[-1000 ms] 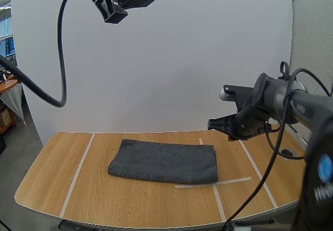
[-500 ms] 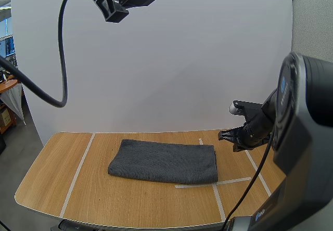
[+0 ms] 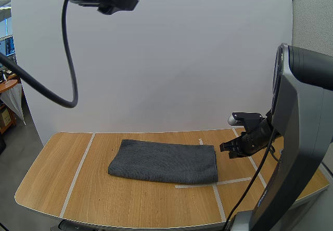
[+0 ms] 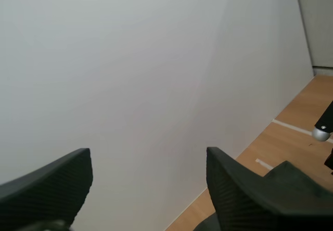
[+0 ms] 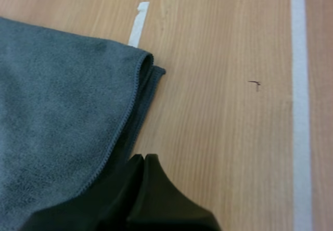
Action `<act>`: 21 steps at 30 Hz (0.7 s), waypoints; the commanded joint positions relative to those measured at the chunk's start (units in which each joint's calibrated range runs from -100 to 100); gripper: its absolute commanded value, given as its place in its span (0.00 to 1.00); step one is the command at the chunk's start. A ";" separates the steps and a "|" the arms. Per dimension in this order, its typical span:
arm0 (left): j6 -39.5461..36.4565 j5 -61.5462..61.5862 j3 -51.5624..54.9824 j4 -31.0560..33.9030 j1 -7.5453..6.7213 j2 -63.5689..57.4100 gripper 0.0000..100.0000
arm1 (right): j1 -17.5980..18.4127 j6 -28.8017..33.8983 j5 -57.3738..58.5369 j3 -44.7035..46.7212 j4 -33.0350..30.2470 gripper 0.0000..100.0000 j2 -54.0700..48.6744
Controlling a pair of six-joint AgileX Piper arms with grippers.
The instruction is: Fold the towel
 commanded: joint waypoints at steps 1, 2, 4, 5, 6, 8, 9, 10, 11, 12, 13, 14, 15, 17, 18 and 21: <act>-3.30 -0.67 -0.06 8.48 0.07 -0.10 1.00 | -0.25 -2.52 3.08 -1.28 3.94 0.35 2.08; -3.30 -0.50 -0.06 8.92 0.07 -0.10 1.00 | -0.25 -2.99 2.90 -1.42 4.63 0.49 2.36; -3.30 -0.50 -0.06 9.31 0.07 -0.51 1.00 | -0.25 -3.58 3.28 -1.86 5.65 0.84 3.13; -3.30 -0.50 -0.06 9.55 0.07 -0.53 1.00 | -0.25 -3.61 3.28 -1.86 5.93 0.93 3.19; -3.30 -0.50 -0.06 9.68 0.07 -0.71 1.00 | -0.25 -4.33 3.97 -1.97 6.23 1.00 3.99; -3.30 -0.50 -0.06 9.80 0.64 -0.86 1.00 | -0.25 -4.42 7.00 -1.97 7.73 1.00 5.47; -3.30 -0.50 -0.06 9.80 0.95 -0.86 1.00 | -0.25 -4.42 7.29 -1.97 8.12 1.00 5.87; -3.30 -0.50 -0.06 9.80 1.80 -0.86 1.00 | -0.25 -4.42 9.58 -1.97 9.60 1.00 7.42; -3.30 -0.50 -0.06 9.80 2.44 -0.86 1.00 | -0.25 -4.42 11.03 -1.97 10.51 1.00 8.34; -3.63 -0.50 -0.06 9.80 3.08 -0.86 1.00 | -0.25 -4.42 12.37 -1.97 11.16 1.00 9.26; -4.22 -0.50 -0.06 9.80 3.67 -0.86 1.00 | -0.25 -4.70 14.65 -1.97 11.91 1.00 10.68; -4.68 -0.50 -0.06 9.80 4.08 -0.86 1.00 | -0.25 -5.13 15.99 -1.97 12.42 1.00 11.86; -5.12 -0.50 -0.06 9.80 4.52 -0.86 1.00 | -0.25 -5.63 16.88 -1.97 12.54 1.00 12.91; -5.14 -0.31 -0.06 9.80 5.15 -0.86 1.00 | -0.31 -5.85 16.70 -2.11 12.68 1.00 14.31; -5.14 -0.13 -0.06 9.80 5.40 -0.86 1.00 | -0.31 -5.85 16.70 -2.52 12.68 1.00 15.01; -5.14 -0.13 -0.06 9.80 5.83 -0.86 1.00 | -0.59 -6.23 17.16 -4.44 12.17 1.00 16.84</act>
